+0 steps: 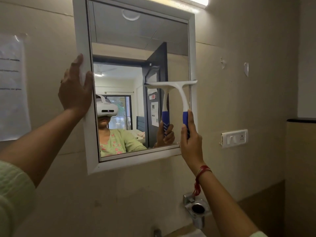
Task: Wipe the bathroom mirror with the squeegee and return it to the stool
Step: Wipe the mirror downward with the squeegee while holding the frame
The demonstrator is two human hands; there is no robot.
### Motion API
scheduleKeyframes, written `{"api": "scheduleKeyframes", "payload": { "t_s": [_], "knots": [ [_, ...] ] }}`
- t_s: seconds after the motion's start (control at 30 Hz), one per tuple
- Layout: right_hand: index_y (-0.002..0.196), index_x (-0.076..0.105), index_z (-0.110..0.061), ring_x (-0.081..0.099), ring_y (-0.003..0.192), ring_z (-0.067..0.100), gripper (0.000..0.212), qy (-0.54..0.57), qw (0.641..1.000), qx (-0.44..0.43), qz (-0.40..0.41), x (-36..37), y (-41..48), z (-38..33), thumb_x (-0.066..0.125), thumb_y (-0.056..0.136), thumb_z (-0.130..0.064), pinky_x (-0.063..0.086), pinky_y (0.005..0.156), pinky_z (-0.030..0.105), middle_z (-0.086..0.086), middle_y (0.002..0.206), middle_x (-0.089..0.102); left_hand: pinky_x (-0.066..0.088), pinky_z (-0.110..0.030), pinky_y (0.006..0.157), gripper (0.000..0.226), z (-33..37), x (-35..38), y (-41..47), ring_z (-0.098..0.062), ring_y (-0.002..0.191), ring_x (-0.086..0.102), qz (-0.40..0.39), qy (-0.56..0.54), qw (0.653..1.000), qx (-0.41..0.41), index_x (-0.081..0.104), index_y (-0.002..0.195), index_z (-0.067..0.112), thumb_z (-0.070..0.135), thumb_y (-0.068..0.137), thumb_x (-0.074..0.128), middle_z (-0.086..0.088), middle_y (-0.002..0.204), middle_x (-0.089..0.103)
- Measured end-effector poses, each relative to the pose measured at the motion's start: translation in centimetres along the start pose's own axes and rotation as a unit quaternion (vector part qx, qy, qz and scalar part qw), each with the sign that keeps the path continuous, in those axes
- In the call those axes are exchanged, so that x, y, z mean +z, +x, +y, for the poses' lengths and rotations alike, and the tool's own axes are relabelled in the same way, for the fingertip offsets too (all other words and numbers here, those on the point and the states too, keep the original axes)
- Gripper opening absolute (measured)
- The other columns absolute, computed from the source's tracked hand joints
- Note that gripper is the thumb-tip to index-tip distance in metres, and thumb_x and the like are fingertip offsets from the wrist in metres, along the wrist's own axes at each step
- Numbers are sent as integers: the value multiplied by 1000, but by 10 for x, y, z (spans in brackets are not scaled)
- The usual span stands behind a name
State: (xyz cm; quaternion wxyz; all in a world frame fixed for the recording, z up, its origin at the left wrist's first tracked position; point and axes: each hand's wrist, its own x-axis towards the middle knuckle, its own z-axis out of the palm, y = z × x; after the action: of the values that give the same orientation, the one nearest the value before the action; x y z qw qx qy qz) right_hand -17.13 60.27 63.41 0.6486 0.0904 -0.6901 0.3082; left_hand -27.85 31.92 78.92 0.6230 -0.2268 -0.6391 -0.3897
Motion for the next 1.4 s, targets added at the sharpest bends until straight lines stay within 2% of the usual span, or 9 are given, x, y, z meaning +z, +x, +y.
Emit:
{"api": "scheduleKeyframes", "payload": {
  "t_s": [0.1,0.33,0.43,0.57,0.7,0.93,1.13,1.3,1.4],
  "knots": [
    [135,4,-61,53,65,-12,51,0,1000,13,-10,-3,-21,3,30,94,-44,44,57,2,-4,90,50,45,-42,88,48,0,0,0,-34,110,55,1,-6,1000,-5,33,141,31,44,95,38,-8,135,51],
    [136,6,-56,55,63,7,52,14,999,41,-14,-5,-57,6,32,93,-42,46,58,4,-17,84,51,47,-43,89,49,-1,1,1,-33,112,55,2,-6,1000,-11,32,141,32,46,94,37,-7,136,50],
    [136,6,-57,55,62,2,52,16,998,53,-20,-8,-71,9,31,92,-46,46,56,5,-11,88,54,46,-42,90,49,0,0,1,-31,114,54,6,-5,1000,-11,32,141,33,45,94,37,-4,138,49],
    [137,7,-57,53,55,1,54,2,997,66,-40,-13,-95,14,34,93,-39,46,51,7,-17,80,53,44,-39,90,49,-1,1,1,-30,115,53,5,3,1000,-11,33,141,31,44,94,37,-5,137,50],
    [138,9,-52,50,53,5,53,-1,995,84,-54,-18,-114,18,34,93,-37,48,49,14,-7,73,52,44,-37,92,50,-1,1,1,-27,119,51,4,7,1000,-7,32,142,30,45,95,36,-5,138,49],
    [141,14,-38,43,48,8,53,9,994,102,-50,-13,-140,16,36,94,-30,40,46,12,-7,63,42,43,-34,92,50,2,0,1,-26,118,51,2,12,1000,-7,32,142,29,43,94,36,-4,139,48],
    [142,16,-36,50,55,8,57,37,992,118,-29,-10,-144,10,29,91,-58,41,47,9,-8,65,43,44,-35,92,50,3,0,0,-27,118,51,1,18,1000,-6,32,142,28,44,94,36,-4,139,48],
    [141,14,-44,51,57,7,54,39,994,99,-24,-5,-137,1,29,91,-59,43,48,10,-7,70,47,43,-33,93,50,4,0,0,-26,119,50,2,22,1000,-6,32,142,28,44,94,36,-4,139,48],
    [139,12,-53,47,51,9,50,28,996,77,-18,-2,-120,-5,34,95,-44,46,47,17,-2,71,51,44,-33,91,50,4,0,0,-27,116,53,7,20,1000,-2,32,142,28,45,94,36,-4,138,49]
  ]
}}
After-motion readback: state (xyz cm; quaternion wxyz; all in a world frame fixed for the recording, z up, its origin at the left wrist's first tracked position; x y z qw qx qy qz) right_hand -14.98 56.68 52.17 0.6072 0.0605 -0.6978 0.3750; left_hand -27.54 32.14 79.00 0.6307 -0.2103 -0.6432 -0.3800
